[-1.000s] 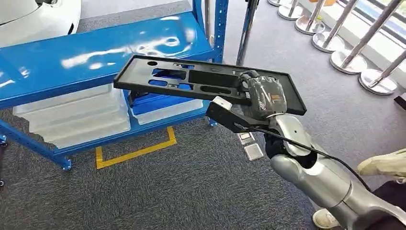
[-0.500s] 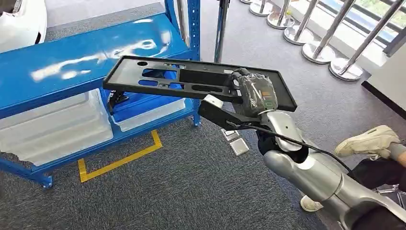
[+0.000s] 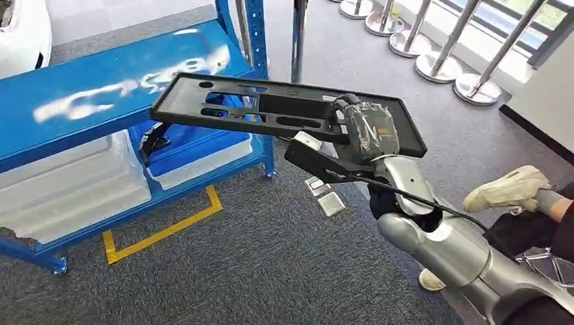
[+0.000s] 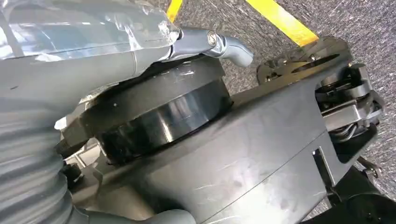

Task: Take the parts from the cabinet and place them on the table.

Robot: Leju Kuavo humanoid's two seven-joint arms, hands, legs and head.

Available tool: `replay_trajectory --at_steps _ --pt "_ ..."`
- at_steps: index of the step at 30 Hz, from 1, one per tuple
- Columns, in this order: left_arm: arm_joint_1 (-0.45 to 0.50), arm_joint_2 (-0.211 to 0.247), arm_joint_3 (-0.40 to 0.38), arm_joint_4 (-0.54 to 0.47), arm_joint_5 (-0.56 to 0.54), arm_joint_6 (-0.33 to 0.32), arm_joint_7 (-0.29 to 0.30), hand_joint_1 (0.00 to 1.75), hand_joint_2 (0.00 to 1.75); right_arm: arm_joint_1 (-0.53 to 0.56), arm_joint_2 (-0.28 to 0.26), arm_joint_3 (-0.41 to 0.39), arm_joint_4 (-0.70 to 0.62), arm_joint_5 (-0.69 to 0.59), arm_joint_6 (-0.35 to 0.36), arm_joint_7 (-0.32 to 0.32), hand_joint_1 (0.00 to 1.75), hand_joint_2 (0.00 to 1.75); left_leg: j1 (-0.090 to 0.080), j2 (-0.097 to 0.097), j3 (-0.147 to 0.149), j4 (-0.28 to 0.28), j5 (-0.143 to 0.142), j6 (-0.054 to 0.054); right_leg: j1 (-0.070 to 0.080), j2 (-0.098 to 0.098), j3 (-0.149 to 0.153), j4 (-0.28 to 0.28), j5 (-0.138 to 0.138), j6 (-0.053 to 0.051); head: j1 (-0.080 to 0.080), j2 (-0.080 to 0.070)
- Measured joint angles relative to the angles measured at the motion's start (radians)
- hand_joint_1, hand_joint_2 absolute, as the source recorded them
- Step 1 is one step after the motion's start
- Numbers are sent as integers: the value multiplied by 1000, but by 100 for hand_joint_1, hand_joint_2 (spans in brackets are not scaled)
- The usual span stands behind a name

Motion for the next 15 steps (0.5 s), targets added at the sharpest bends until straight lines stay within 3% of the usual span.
replay_trajectory --at_steps 1,2,3,5,6,7,8,10,11,12,15 --pt "0 1 0 0 -2 0 1 0 175 0 0 0 0 0 -1 1 175 175 4 -6 -3 15 -14 -6 -9 1 5 -6 4 -7 -1 0" --pt "-1 1 0 0 -4 0 0 0 175 -3 0 0 0 0 -1 1 175 175 3 -19 -18 54 -41 -10 -8 7 5 -8 5 -12 -8 0" --pt "-3 1 0 0 -5 -1 0 0 175 -3 1 0 0 0 -2 1 175 175 3 -24 -47 124 -82 -12 -6 10 5 -8 5 -22 -19 0" --pt "-5 1 0 0 -6 -1 0 0 175 -1 1 0 0 0 -1 1 175 175 1 -26 -116 278 -147 -15 -2 22 5 -8 5 -23 -28 0" --pt "-6 1 0 0 -6 -1 0 0 175 2 1 0 0 0 0 1 175 175 0 -27 -133 317 -150 -14 0 29 5 -7 5 -23 -30 0" --pt "-7 2 0 0 -6 -1 0 0 175 4 1 0 0 0 0 1 175 175 0 -28 -127 306 -132 -12 1 37 6 -7 5 -23 -31 0" --pt "-6 1 0 0 -6 -1 0 0 175 4 1 0 0 0 0 1 175 175 1 -29 -105 257 -96 -8 2 46 7 -6 5 -23 -32 0" --pt "-5 1 0 0 -7 -1 1 0 175 4 1 0 0 0 -1 1 175 175 2 -46 -30 82 0 0 2 62 9 -3 4 -22 -39 0" --pt "-3 1 0 0 -8 0 1 0 175 4 1 0 0 1 -1 1 175 175 3 -73 -16 37 5 5 6 69 5 0 4 -20 -42 0" --pt "-2 1 0 0 -7 9 2 0 175 6 1 0 0 5 0 1 175 175 7 -70 -6 6 -1 6 7 79 -1 5 4 -17 -42 0" --pt "6 0 0 -2 5 74 5 0 175 29 -8 -11 -2 24 9 1 175 175 1 -60 -7 8 1 14 2 89 -3 0 10 -1 -39 0"
